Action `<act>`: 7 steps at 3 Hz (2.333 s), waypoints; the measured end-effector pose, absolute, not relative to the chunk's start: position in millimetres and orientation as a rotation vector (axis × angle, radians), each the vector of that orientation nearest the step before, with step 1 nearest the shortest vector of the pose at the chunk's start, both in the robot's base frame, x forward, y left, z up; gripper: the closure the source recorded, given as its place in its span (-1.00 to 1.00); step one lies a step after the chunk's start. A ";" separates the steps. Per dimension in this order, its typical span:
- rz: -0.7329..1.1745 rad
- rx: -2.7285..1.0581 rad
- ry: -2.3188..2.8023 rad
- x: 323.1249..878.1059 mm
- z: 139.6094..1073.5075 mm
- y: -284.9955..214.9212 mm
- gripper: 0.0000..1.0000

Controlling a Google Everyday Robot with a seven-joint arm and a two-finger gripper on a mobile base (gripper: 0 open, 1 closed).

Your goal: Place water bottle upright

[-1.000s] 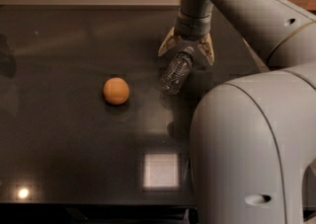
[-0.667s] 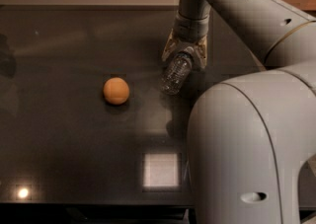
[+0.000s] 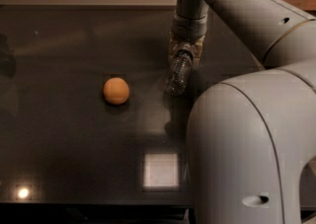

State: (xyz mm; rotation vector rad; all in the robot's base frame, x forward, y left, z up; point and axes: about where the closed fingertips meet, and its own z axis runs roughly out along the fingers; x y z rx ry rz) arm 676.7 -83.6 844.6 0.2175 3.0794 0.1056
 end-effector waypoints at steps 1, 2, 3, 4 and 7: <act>0.081 0.048 3.035 679.4 859.9 -77.7 0.94; 0.064 -0.169 2.965 681.1 878.9 -67.5 1.00; 0.056 -0.380 2.868 677.7 900.1 -54.9 1.00; 0.071 -0.565 2.759 670.4 919.2 -44.7 1.00; 0.224 -0.943 2.343 653.4 962.7 -33.0 1.00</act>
Offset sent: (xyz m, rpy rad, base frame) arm -0.0022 0.0266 0.0654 -0.0728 -0.2048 0.4553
